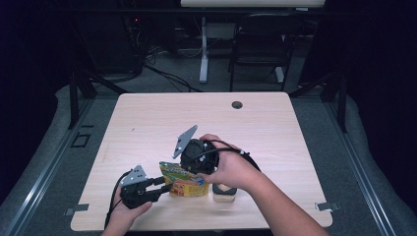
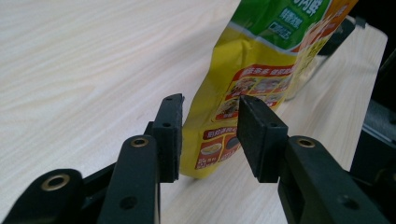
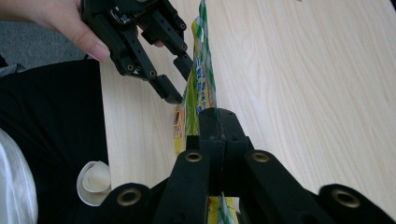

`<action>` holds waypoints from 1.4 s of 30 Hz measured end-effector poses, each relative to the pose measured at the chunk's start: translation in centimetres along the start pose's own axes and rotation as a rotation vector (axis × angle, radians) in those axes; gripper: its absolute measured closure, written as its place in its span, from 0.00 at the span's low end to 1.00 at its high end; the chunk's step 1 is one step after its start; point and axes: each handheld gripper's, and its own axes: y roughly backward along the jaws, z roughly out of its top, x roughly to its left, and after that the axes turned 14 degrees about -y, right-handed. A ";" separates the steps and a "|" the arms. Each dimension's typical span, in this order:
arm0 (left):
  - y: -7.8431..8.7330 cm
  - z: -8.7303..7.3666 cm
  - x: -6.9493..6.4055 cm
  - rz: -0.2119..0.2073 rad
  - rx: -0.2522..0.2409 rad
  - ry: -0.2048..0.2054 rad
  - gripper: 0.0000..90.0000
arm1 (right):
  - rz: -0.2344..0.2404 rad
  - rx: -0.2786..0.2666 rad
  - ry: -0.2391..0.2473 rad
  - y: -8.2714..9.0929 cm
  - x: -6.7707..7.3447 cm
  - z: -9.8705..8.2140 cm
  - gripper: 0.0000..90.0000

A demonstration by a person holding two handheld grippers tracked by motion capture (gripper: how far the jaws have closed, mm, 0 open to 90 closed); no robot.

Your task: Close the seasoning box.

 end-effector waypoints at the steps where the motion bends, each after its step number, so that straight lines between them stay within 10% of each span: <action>1: 0.0 0.0 0.0 -0.005 0.008 -0.002 0.68 | 0.007 0.000 -0.001 -0.2 0.0 0.0 1.00; 29: 3.4 1.7 0.6 0.025 -0.138 -0.018 0.52 | 0.052 -0.086 -0.060 0.5 -0.1 -1.0 0.71; 42: 3.9 1.7 0.8 0.065 -0.153 0.000 0.53 | 0.042 -0.208 -0.217 3.8 -2.4 -6.0 0.67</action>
